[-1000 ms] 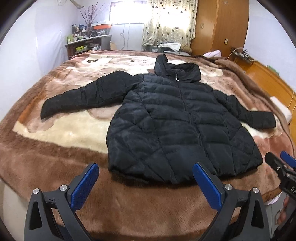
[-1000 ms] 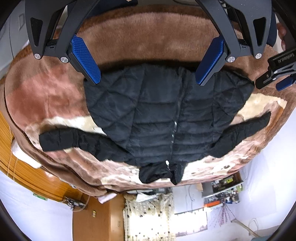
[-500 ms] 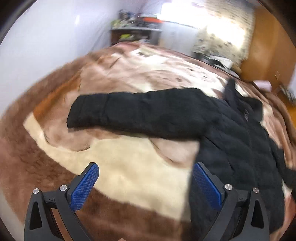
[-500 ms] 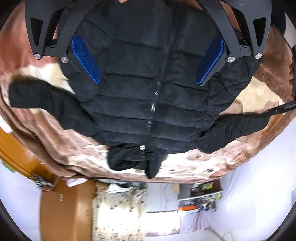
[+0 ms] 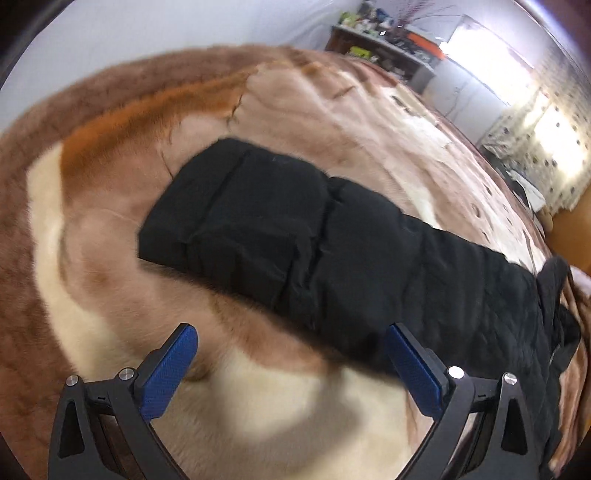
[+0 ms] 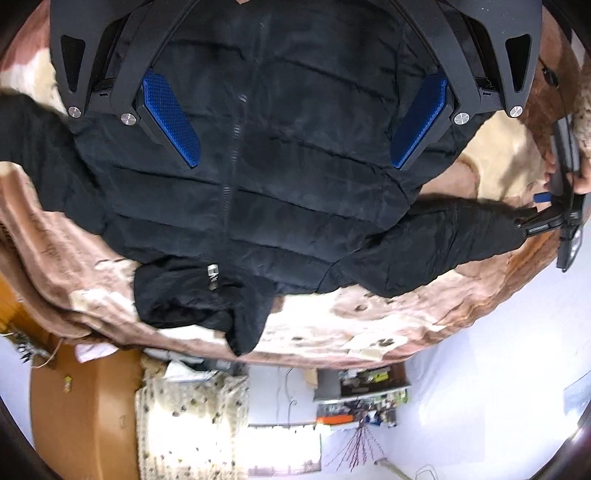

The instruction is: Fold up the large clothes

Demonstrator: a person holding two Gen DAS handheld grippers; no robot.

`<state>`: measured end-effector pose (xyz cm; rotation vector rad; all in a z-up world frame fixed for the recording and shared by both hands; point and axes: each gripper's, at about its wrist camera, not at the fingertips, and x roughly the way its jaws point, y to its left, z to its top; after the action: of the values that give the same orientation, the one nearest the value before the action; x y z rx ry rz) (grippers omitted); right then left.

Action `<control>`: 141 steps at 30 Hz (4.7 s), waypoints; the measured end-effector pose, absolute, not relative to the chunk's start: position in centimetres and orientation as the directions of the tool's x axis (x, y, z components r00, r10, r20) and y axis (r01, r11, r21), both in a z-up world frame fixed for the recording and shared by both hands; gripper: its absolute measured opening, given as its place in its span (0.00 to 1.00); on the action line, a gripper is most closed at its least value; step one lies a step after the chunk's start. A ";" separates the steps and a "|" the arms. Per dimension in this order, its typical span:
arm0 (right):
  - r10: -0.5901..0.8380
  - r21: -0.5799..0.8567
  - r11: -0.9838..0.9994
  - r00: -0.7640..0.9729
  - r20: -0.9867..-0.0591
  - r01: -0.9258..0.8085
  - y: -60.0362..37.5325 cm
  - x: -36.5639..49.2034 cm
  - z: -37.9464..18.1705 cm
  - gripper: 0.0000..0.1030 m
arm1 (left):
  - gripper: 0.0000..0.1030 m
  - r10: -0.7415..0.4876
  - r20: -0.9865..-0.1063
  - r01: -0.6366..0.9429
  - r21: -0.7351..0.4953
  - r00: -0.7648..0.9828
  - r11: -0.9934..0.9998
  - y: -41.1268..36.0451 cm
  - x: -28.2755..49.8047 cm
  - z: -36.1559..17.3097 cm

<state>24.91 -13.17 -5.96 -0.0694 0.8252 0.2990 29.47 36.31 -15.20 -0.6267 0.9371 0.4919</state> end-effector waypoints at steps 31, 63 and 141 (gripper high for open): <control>0.191 0.039 0.973 0.699 -0.689 -0.227 -14.8 27.1 -4.4 0.99 | 0.17 0.079 -0.625 -0.239 -0.176 0.776 0.955 21.4 34.9 -3.0; 0.228 0.167 0.974 0.625 -0.746 -0.156 -22.4 31.3 -7.5 0.99 | 0.73 -0.282 -0.750 0.146 -0.244 0.598 0.959 6.7 39.7 -7.8; 0.119 0.215 0.968 0.515 -0.849 0.130 -32.2 37.5 -13.3 0.16 | 0.91 -0.041 -0.888 -0.109 -0.103 0.459 0.989 7.1 45.9 -14.4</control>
<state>37.55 -32.16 -13.26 0.2658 1.0330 -0.0069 45.91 7.12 -14.42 -0.1526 1.0948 0.0421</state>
